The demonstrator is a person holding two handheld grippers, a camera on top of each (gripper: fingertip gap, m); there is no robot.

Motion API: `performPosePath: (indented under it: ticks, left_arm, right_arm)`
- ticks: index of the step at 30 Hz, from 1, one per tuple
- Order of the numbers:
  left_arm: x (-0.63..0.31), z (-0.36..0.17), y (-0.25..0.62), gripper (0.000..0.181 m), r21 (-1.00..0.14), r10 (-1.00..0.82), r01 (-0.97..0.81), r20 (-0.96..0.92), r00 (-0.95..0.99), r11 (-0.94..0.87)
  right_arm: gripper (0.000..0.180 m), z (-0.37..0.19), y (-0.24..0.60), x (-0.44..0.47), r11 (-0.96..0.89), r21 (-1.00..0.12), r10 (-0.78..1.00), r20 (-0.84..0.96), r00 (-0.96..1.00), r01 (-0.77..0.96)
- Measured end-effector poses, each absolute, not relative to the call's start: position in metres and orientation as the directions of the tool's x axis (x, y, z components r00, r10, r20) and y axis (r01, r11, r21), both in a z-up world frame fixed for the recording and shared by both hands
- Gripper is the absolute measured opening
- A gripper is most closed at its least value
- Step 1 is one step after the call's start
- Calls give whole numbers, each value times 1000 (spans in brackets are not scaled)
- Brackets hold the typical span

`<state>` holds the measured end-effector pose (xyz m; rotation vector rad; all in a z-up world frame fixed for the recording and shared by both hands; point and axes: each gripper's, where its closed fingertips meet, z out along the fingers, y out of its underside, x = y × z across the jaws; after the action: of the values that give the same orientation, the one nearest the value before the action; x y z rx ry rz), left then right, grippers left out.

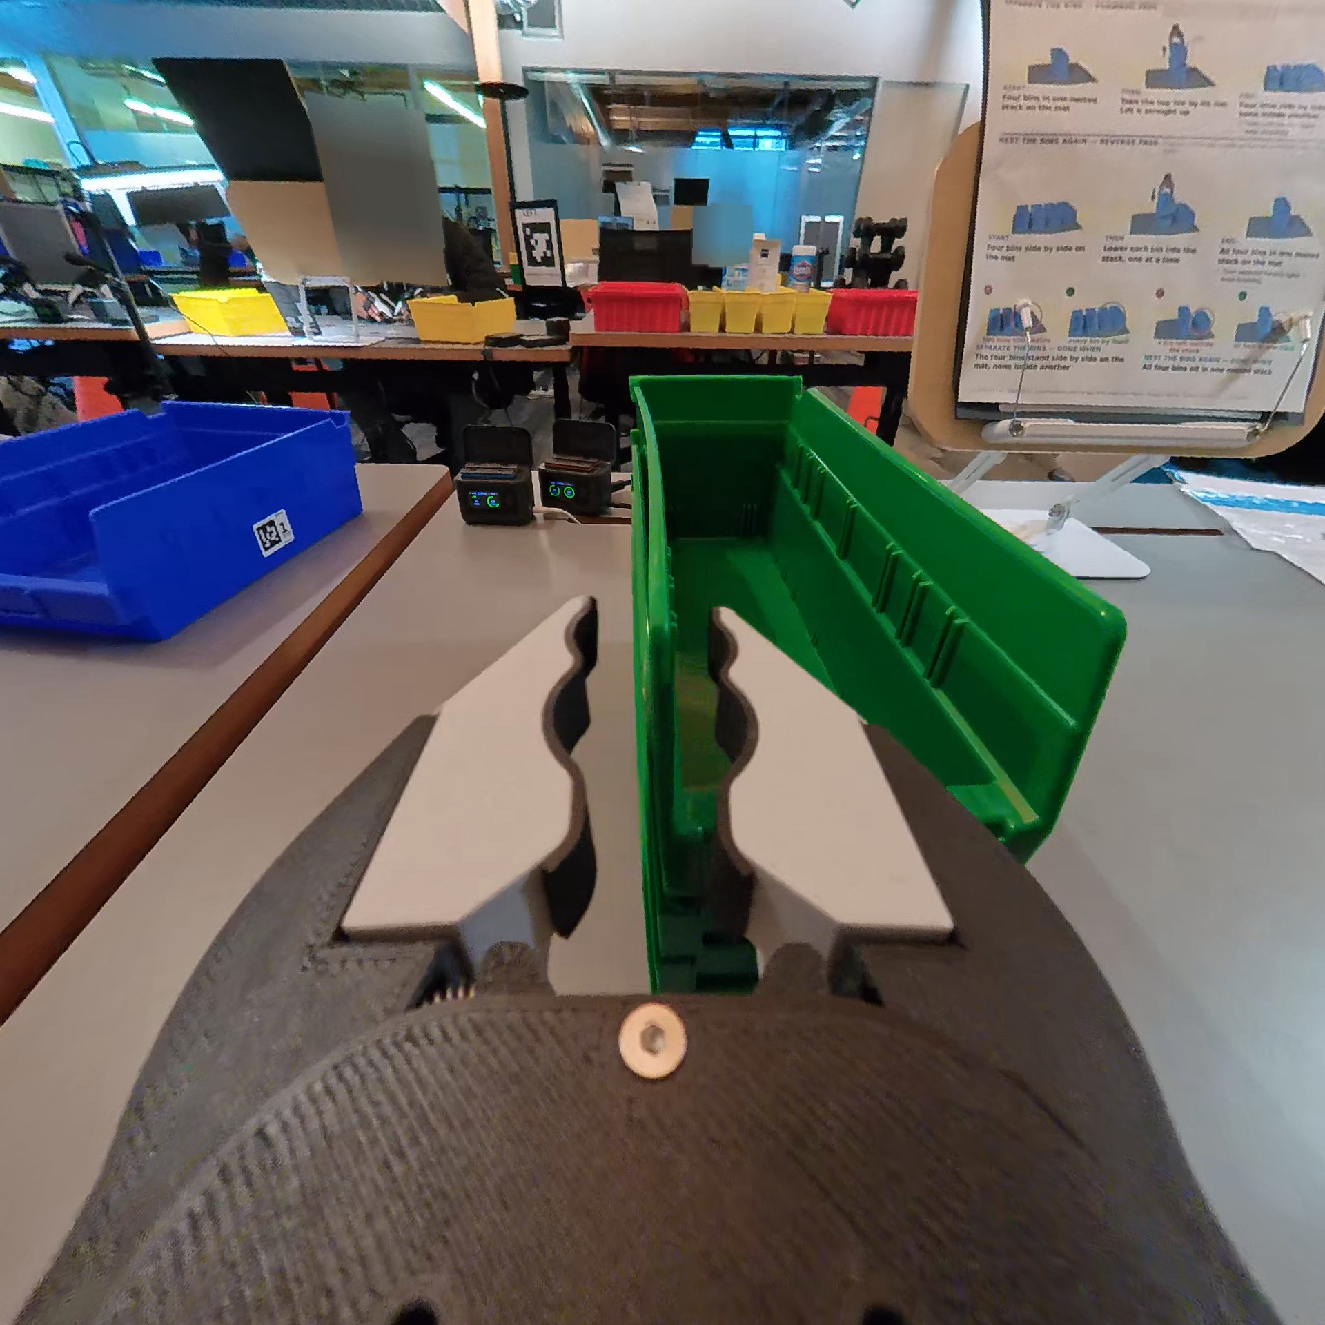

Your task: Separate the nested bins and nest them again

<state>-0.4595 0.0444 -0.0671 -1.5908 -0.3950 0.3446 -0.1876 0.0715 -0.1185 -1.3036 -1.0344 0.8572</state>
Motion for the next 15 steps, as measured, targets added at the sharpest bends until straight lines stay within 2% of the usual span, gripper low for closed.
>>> performPosePath:
  ticks: [2, 4, 6, 15]
  left_arm:
    - [-456, -65, 44, 32, -999, 423, 50, 37, 905, -20]
    - [-447, -61, 45, 14, -997, 354, 79, 73, 932, -2]
    - [-453, -63, 42, 1, -993, 375, 114, 100, 922, -13]
    - [-455, -56, 45, 0, -996, 374, 40, 9, 927, -75]
  right_arm:
    - [15, -119, 72, -188, 99, -993, 936, 115, 332, 65]
    - [15, -120, 72, -188, 97, -993, 937, 114, 331, 67]
    - [15, -120, 72, -188, 95, -993, 937, 112, 329, 67]
    - [15, -123, 72, -190, 91, -993, 940, 111, 323, 76]
